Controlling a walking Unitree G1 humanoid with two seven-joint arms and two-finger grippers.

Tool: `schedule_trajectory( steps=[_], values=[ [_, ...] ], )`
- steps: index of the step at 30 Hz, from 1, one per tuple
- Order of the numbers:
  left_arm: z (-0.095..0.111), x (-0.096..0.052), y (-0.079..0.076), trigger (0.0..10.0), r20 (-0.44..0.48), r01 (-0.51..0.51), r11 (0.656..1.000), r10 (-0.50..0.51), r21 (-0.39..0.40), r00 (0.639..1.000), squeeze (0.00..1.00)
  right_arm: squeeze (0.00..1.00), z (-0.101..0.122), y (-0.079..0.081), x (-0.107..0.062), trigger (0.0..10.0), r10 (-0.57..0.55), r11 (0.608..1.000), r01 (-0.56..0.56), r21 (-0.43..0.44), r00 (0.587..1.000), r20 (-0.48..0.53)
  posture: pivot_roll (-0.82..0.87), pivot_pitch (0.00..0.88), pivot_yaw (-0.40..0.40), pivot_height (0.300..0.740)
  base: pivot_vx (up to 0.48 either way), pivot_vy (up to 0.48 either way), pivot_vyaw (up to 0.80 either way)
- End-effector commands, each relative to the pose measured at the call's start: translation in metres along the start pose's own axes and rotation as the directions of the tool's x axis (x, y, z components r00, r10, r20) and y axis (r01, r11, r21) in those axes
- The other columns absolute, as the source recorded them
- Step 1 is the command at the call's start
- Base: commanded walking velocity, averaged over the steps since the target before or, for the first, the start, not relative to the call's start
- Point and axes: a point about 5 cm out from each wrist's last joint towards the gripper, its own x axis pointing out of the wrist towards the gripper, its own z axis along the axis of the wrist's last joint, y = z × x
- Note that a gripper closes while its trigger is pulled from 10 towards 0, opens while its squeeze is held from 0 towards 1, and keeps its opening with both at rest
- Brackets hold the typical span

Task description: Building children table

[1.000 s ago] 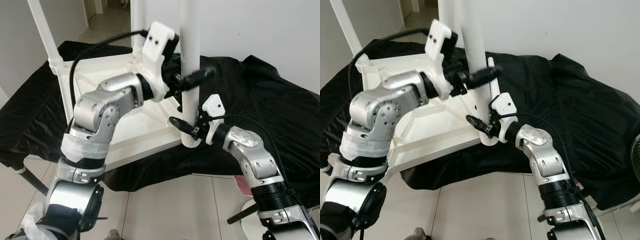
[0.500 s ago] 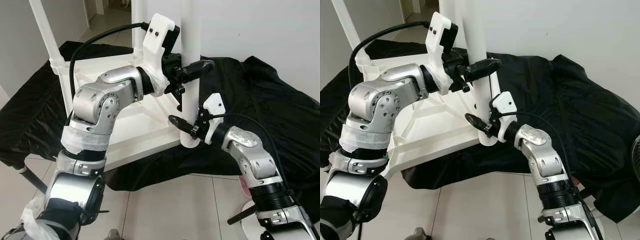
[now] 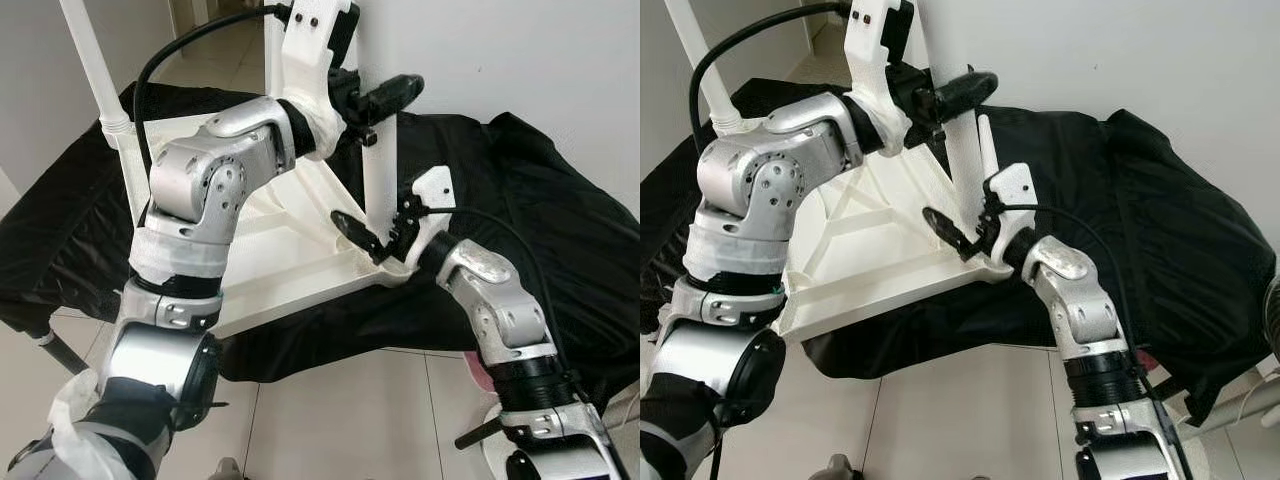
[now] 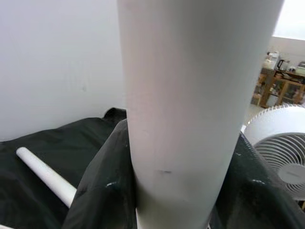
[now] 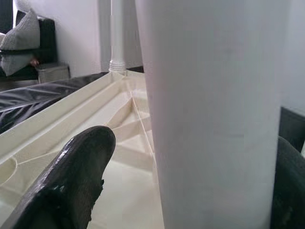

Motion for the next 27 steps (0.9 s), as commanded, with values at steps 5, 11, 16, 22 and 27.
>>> schedule_trajectory(
  steps=[5,11,16,22,27],
  values=[
    [0.012,0.004,-0.003,10.0,0.071,-0.018,1.000,0.018,-0.001,0.997,0.00,0.00,0.001,-0.007,0.011,10.0,-0.166,0.985,0.166,-0.053,0.986,0.006,0.02,0.022,-0.024,0.740,0.000,0.000,0.00],
    [0.016,0.006,-0.003,10.0,0.091,-0.024,1.000,0.024,-0.008,0.996,0.00,0.00,-0.001,0.001,0.032,10.0,-0.307,0.946,0.304,-0.107,0.952,-0.010,0.03,0.028,-0.026,0.740,0.000,0.000,0.00],
    [0.014,0.007,-0.001,10.0,0.090,-0.029,1.000,0.029,-0.002,0.996,0.00,0.00,-0.003,0.009,0.045,10.0,-0.385,0.913,0.378,-0.152,0.923,-0.017,0.03,0.030,-0.029,0.740,0.000,0.000,0.00],
    [0.006,0.013,0.000,10.0,0.076,-0.036,0.999,0.036,0.011,0.996,0.00,0.00,-0.004,0.012,0.053,10.0,-0.437,0.876,0.420,-0.239,0.899,-0.024,0.03,0.031,-0.035,0.740,0.000,0.000,0.00],
    [0.009,0.019,-0.003,10.0,0.072,-0.035,0.999,0.033,0.024,0.997,0.00,0.00,-0.002,0.015,0.056,10.0,-0.450,0.859,0.432,-0.274,0.893,-0.005,0.03,0.032,-0.035,0.740,0.000,0.000,0.00]
  ],
)
